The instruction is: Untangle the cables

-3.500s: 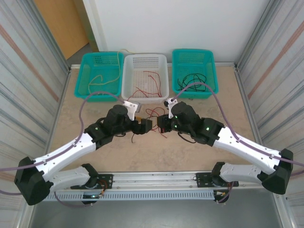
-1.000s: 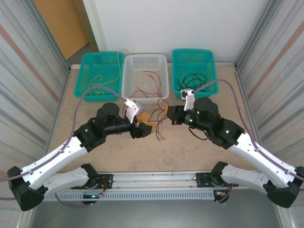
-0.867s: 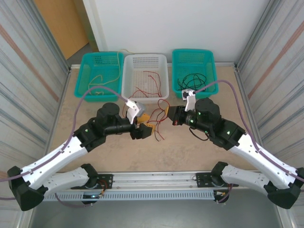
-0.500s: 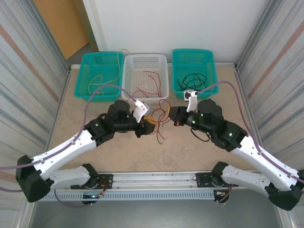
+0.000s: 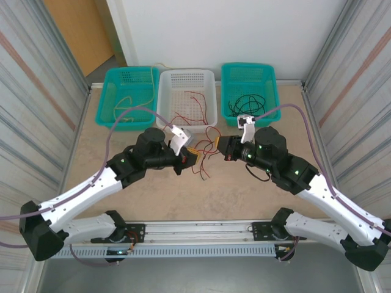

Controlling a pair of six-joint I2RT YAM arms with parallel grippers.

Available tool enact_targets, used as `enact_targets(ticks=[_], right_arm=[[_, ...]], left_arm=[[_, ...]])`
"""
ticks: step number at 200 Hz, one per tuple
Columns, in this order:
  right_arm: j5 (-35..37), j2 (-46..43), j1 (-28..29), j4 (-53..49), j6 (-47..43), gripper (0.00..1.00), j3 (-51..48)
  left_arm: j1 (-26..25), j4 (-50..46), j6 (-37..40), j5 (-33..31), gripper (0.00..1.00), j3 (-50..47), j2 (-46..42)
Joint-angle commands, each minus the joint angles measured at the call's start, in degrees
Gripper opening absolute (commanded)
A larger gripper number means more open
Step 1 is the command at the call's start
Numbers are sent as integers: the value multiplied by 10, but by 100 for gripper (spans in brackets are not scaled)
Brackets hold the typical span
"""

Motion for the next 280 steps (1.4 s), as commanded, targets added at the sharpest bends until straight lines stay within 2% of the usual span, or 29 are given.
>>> enact_targets(ticks=[1, 10, 34, 39, 61, 122, 142, 164, 190, 222, 244, 263, 280], right_arm=[[15, 1, -5, -8, 13, 33, 0], [19, 2, -5, -12, 15, 43, -1], [41, 0, -7, -19, 21, 58, -11], [45, 0, -9, -19, 23, 65, -13], [42, 11, -22, -28, 34, 70, -23], [27, 56, -69, -45, 83, 68, -75], [18, 56, -91, -50, 96, 66, -90], [8, 70, -106, -50, 102, 65, -101], [8, 67, -106, -50, 102, 65, -106], [-15, 84, -106, -30, 109, 63, -116], [-57, 102, -66, 38, 94, 63, -125], [-32, 140, 1, 38, 58, 65, -88], [-12, 193, 36, 16, 38, 63, -49]], left_arm=[[-3, 22, -14, 32, 0, 45, -29], [-3, 14, -16, 40, 0, 61, -33], [-3, 9, -22, 44, 0, 86, -49], [-3, 9, -23, 46, 0, 91, -52], [-3, 9, -30, 53, 0, 110, -60], [-3, 8, -33, 74, 0, 154, -73], [-3, -7, -14, 58, 0, 167, -80], [1, -48, 14, 0, 0, 197, -79], [47, -50, -13, -16, 0, 216, -74], [122, 6, -116, 47, 0, 209, -74], [136, 31, -139, 63, 0, 199, -76], [136, 35, -142, 68, 0, 197, -75], [136, 37, -148, 70, 0, 202, -74]])
